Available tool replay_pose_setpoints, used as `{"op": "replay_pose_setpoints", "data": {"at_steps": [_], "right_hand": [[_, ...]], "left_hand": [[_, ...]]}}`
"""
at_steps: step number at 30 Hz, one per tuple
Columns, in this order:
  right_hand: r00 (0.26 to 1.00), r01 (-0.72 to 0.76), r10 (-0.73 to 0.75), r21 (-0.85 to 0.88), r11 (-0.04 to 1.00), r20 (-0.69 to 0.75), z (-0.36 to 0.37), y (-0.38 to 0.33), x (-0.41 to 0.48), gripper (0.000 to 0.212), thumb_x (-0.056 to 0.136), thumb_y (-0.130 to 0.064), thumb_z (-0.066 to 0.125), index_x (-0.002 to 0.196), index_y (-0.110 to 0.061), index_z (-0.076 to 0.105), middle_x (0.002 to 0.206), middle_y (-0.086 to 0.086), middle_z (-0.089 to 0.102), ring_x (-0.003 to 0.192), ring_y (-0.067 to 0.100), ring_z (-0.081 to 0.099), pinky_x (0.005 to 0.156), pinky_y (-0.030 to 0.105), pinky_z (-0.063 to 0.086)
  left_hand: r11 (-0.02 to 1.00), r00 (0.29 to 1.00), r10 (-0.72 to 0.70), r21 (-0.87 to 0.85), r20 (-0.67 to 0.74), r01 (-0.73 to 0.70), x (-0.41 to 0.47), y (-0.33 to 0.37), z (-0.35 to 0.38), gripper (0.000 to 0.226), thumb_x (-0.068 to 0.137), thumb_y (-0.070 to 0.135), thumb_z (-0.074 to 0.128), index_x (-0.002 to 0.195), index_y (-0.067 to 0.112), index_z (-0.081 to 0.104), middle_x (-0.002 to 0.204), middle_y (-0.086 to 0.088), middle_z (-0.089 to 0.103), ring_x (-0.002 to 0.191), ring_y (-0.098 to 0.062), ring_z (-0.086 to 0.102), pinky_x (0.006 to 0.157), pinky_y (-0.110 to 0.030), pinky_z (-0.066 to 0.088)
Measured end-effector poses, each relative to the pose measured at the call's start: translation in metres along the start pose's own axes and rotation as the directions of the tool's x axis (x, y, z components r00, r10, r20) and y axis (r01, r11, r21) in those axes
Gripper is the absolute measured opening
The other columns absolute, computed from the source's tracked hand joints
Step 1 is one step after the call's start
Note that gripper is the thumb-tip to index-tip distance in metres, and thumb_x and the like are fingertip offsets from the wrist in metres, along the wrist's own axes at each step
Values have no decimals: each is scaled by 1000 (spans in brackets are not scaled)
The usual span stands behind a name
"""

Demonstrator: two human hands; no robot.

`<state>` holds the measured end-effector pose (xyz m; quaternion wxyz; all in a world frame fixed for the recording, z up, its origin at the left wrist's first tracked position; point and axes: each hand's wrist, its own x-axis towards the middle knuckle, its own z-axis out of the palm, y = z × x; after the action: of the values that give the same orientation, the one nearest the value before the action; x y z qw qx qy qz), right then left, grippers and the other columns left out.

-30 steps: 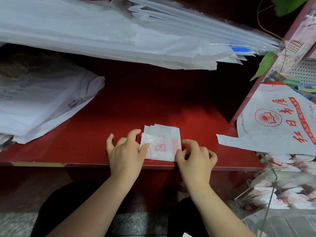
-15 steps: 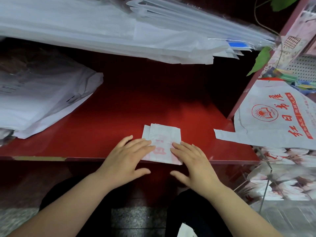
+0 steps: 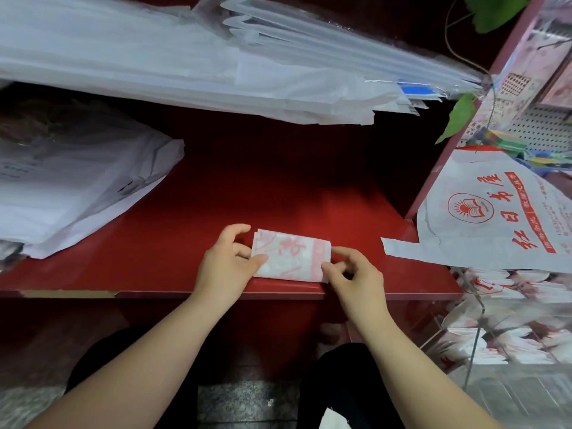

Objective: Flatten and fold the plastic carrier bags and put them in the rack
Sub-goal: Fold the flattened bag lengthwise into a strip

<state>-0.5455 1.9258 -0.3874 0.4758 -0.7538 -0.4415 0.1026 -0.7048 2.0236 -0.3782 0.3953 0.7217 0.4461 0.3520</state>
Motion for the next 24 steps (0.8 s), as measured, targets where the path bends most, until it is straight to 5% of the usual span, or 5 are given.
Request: {"op": "replay_pose_setpoints", "data": {"at_steps": [7, 12, 16, 20, 24], "right_hand": [[997, 7, -34, -365, 931, -66, 13, -5, 2, 36, 84, -19, 57, 121, -19, 53, 69, -12, 51, 90, 18, 54, 73, 21, 13], [951, 256, -308, -494, 831, -26, 14, 3, -3, 28, 79, -24, 50, 101, -15, 65, 103, 9, 65, 88, 31, 64, 72, 35, 44], [844, 529, -466, -556, 641, 265, 7, 17, -9, 48, 88, -56, 31, 112, -21, 54, 122, 3, 61, 113, 22, 57, 96, 36, 41], [788, 607, -523, -556, 568, 326, 4, 24, -8, 48, 64, -43, 55, 106, -22, 47, 103, -1, 67, 100, 17, 60, 94, 38, 45], [798, 603, -546, -333, 725, 256, 0, 16, -9, 23, 66, -19, 47, 84, -16, 61, 79, 2, 64, 84, 16, 49, 84, 27, 37]], "left_hand": [[963, 996, 86, 252, 28, -90, 4, -4, 8, 63, 82, 20, 66, 137, 19, 36, 101, 10, 54, 104, -25, 54, 102, -38, 36], [668, 847, 447, 523, 288, -530, -3, -11, 7, 45, 92, 40, 30, 127, 26, 54, 142, -4, 42, 134, -23, 35, 109, -27, 7], [530, 756, 323, 554, 569, -643, -4, -15, -1, 101, 58, 88, 2, 144, 37, 5, 145, 17, -1, 137, 0, 0, 108, -19, -11], [475, 698, 467, 511, 543, -716, -11, -21, -3, 82, 49, 49, 80, 120, 27, 45, 113, 4, 65, 108, -10, 51, 93, -21, 36], [575, 681, 622, 365, 388, -733, -16, -24, -6, 32, 66, 26, 47, 97, 32, 49, 84, 12, 68, 85, -4, 48, 76, -20, 33]]}}
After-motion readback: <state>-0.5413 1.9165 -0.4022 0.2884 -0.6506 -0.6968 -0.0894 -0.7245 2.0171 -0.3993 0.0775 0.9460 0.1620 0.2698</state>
